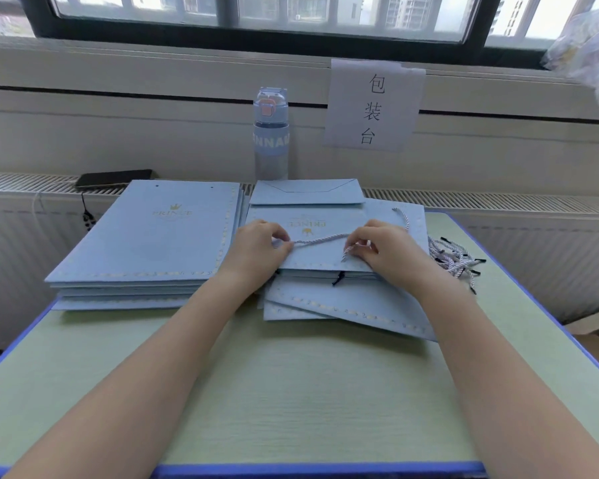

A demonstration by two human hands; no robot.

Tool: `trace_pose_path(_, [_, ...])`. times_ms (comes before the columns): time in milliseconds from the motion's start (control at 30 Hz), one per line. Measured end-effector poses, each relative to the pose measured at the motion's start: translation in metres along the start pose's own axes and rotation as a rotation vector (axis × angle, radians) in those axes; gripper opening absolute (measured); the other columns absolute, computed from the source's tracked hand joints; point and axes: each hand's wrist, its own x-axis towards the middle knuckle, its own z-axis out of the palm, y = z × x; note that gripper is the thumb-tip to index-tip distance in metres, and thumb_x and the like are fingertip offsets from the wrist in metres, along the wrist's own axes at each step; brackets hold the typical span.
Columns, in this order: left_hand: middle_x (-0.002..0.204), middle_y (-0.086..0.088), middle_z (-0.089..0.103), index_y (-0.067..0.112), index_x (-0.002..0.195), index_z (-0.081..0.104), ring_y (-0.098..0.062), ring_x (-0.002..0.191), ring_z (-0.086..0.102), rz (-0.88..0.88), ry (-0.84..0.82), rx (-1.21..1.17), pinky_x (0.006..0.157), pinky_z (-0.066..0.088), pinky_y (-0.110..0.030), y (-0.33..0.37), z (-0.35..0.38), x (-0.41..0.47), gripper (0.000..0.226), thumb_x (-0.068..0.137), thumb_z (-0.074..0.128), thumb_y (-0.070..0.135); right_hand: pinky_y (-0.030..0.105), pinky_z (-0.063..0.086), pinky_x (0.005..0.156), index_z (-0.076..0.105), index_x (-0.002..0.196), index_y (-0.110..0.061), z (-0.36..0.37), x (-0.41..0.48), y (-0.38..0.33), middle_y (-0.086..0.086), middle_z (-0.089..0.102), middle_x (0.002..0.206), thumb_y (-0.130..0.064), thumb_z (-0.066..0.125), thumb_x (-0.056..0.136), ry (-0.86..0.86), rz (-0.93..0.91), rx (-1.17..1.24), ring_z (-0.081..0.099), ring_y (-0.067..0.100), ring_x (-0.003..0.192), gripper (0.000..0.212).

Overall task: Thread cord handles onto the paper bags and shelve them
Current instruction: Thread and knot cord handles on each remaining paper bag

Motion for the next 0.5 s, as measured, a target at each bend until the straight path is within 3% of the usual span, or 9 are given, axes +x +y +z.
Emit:
trace_pose_path(100, [0.089, 0.004, 0.061, 0.013, 0.096, 0.065, -0.012, 0.085, 0.055, -0.100, 0.088, -0.152, 0.072, 0.033, -0.016, -0.0008, -0.0043, 0.0023, 0.013, 0.095, 0.057, 0.023, 0.015, 0.030, 0.065, 0.072, 0.097, -0.006, 0.0007, 0.0009, -0.0014, 0.004, 0.058, 0.086, -0.006, 0.059, 0.091, 0.116, 0.010, 0.051, 0.046, 0.000, 0.068, 0.014])
trace_pose_path(200, [0.090, 0.003, 0.063, 0.015, 0.095, 0.062, -0.012, 0.085, 0.055, -0.173, 0.136, -0.266, 0.074, 0.035, -0.019, -0.0020, -0.0064, 0.0048, 0.011, 0.096, 0.054, 0.023, 0.004, 0.034, 0.062, 0.072, 0.090, -0.013, -0.0020, -0.0003, -0.0038, -0.004, 0.062, 0.079, -0.008, 0.060, 0.090, 0.235, 0.077, 0.183, 0.049, -0.003, 0.064, 0.013])
trace_pose_path(367, [0.089, 0.004, 0.064, 0.015, 0.096, 0.061, -0.011, 0.084, 0.055, -0.187, 0.153, -0.325, 0.069, 0.038, -0.019, -0.0023, -0.0066, 0.0066, 0.011, 0.096, 0.053, 0.024, 0.006, 0.034, 0.050, 0.069, 0.088, -0.020, -0.0021, 0.0003, -0.0037, -0.009, 0.062, 0.078, -0.010, 0.057, 0.092, 0.282, 0.161, 0.294, 0.048, -0.002, 0.048, 0.016])
trace_pose_path(500, [0.089, 0.003, 0.064, 0.018, 0.095, 0.060, -0.012, 0.083, 0.055, -0.193, 0.126, -0.360, 0.063, 0.038, -0.014, -0.0028, -0.0088, 0.0073, 0.009, 0.095, 0.056, 0.026, 0.006, 0.036, 0.052, 0.069, 0.093, -0.021, -0.0040, 0.0013, -0.0046, -0.008, 0.062, 0.081, -0.014, 0.055, 0.094, 0.298, 0.193, 0.330, 0.051, 0.011, 0.059, 0.015])
